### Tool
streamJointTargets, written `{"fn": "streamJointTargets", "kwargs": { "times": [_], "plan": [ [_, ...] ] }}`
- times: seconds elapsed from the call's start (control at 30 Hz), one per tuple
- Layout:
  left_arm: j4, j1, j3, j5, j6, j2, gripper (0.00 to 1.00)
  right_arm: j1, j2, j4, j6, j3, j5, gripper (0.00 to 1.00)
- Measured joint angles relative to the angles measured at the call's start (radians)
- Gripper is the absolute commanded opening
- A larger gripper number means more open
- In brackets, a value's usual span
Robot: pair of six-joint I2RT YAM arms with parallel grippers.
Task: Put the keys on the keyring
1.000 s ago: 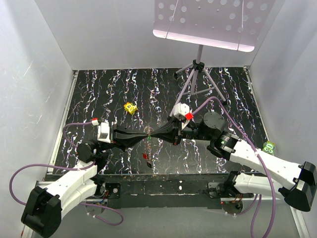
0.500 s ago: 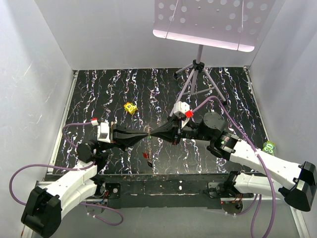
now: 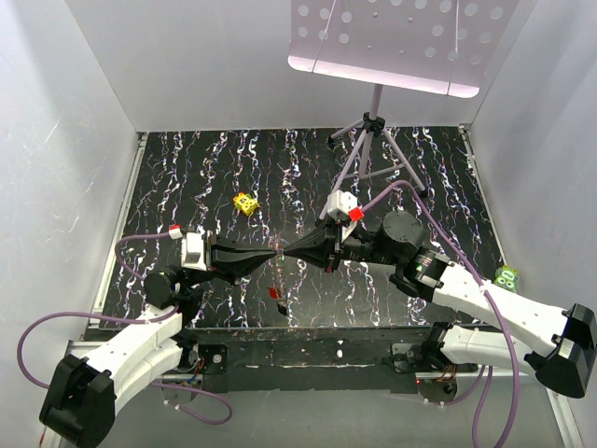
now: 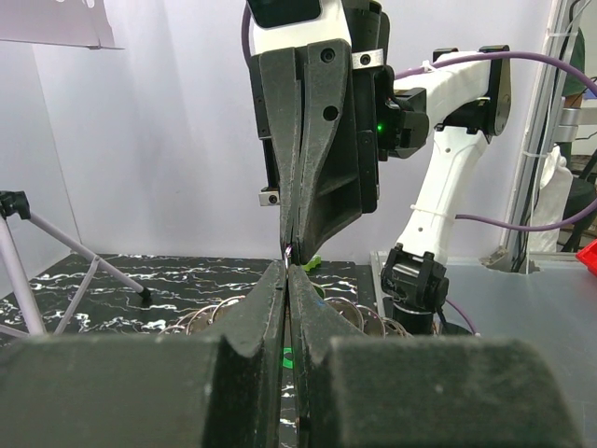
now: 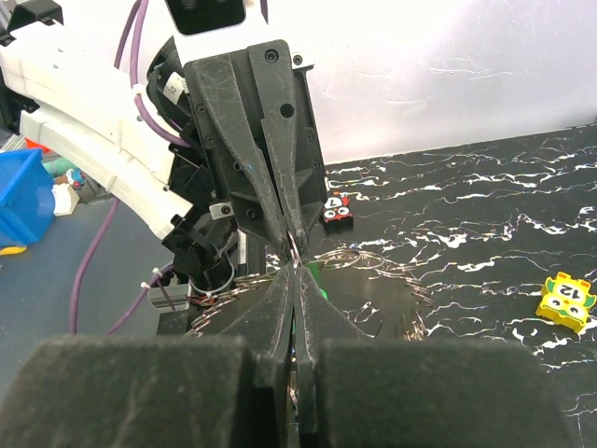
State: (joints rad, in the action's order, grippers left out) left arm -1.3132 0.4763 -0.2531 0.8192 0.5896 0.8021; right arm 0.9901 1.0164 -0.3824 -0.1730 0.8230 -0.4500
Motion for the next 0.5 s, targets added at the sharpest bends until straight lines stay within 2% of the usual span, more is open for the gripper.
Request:
{"fn": "streamJointTargets", "kwargs": {
  "times": [0.5],
  "plan": [
    [-0.003, -0.004, 0.0, 0.002, 0.012, 0.011, 0.0, -0.001, 0.01, -0.004, 0.019, 0.0, 0.0, 0.01]
  ]
}}
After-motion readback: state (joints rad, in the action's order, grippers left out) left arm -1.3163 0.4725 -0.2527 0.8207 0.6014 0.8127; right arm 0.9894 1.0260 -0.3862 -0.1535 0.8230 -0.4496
